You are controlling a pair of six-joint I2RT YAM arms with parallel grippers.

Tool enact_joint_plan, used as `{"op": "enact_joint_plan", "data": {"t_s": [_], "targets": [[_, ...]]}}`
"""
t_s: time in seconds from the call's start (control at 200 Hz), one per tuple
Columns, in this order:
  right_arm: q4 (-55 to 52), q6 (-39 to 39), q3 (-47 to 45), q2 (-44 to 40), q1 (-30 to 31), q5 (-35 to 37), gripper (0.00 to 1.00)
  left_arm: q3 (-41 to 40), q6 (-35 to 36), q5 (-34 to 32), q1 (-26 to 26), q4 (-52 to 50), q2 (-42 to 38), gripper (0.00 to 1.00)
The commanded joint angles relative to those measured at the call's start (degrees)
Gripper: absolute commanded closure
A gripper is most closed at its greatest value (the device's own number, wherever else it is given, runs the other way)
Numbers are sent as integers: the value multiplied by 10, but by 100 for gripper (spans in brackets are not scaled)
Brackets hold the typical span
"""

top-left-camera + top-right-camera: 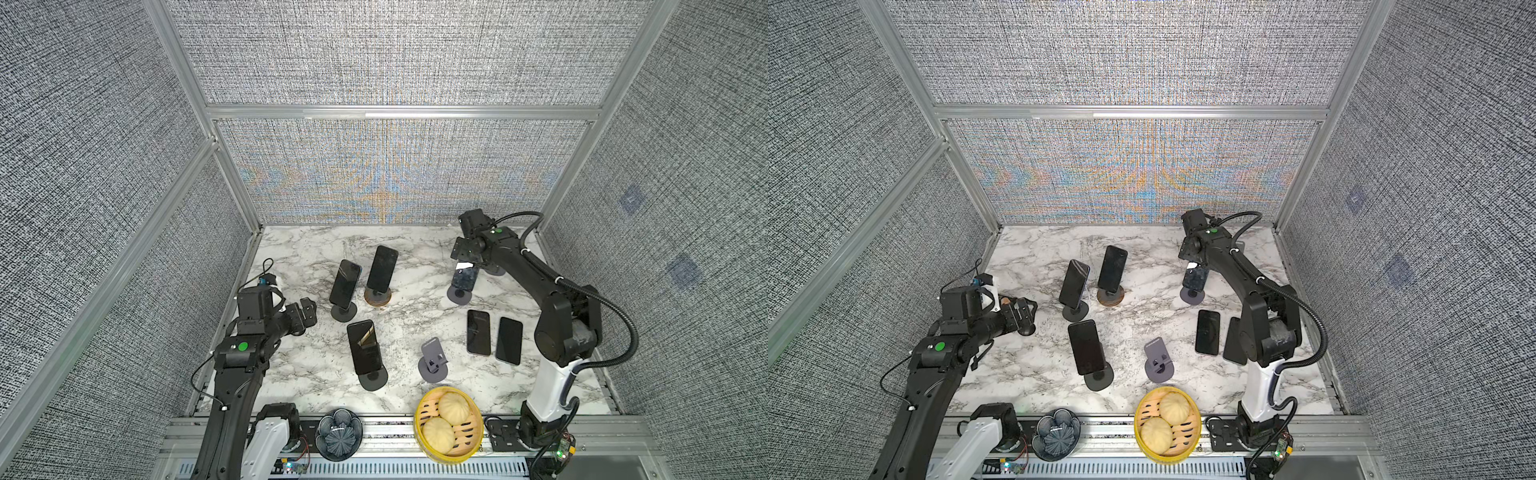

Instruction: Remove the phone from the phone stand

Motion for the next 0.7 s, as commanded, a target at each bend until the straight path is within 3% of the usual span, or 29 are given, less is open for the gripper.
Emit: {"op": "enact_joint_plan", "data": {"t_s": [0.0,0.695], "targets": [[1,9,4,9,3,-2,1,-2,3,4,0,12,-3,0],[17,-17,4,42,8,0,8,-2,3,3,0,13,-6,0]]}}
